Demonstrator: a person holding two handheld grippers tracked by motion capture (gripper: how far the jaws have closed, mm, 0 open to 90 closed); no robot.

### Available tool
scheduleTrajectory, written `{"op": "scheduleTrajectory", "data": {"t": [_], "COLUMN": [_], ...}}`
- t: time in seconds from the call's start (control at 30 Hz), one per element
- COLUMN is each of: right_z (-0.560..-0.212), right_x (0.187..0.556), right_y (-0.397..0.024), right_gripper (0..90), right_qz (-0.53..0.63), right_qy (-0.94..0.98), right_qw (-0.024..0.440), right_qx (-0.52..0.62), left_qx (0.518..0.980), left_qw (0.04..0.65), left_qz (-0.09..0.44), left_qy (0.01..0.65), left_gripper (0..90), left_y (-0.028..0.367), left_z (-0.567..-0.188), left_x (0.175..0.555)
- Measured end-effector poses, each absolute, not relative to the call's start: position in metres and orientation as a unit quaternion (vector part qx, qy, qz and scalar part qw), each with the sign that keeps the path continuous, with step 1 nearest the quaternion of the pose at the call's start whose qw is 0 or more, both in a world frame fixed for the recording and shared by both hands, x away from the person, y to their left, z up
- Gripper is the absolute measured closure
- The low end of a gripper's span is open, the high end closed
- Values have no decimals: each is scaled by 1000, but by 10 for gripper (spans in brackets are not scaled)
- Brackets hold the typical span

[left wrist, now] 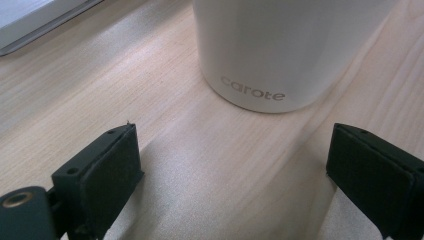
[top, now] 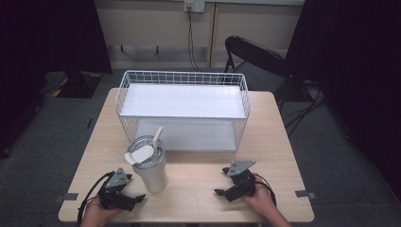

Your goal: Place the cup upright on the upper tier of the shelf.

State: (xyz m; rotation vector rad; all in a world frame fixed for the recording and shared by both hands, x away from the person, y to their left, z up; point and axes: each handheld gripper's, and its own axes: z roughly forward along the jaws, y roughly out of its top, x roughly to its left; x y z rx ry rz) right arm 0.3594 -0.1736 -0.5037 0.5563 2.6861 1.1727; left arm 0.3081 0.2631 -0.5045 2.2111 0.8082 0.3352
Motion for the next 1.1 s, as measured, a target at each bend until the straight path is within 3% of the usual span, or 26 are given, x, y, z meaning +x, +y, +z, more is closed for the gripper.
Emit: {"op": "scheduleTrajectory", "data": {"t": [0.2, 0.33, 0.67, 1.1], "right_z": [-504, -504, -504, -504], "right_x": [359, 359, 359, 359], "right_y": [-174, -174, -174, -174], "right_gripper": [135, 136, 135, 135], "right_qz": [392, 392, 392, 392], "right_qy": [898, 898, 898, 898], "right_qw": [79, 79, 79, 79], "right_qx": [185, 185, 185, 185], "left_qx": [859, 860, 839, 828], "left_qw": [374, 378, 427, 444], "left_qz": [133, 136, 117, 113], "left_qy": [323, 315, 316, 323], "left_gripper": [76, 177, 160, 167], "left_y": [263, 265, 262, 268], "left_z": [-504, -501, -483, -466], "left_x": [308, 310, 309, 313]}}
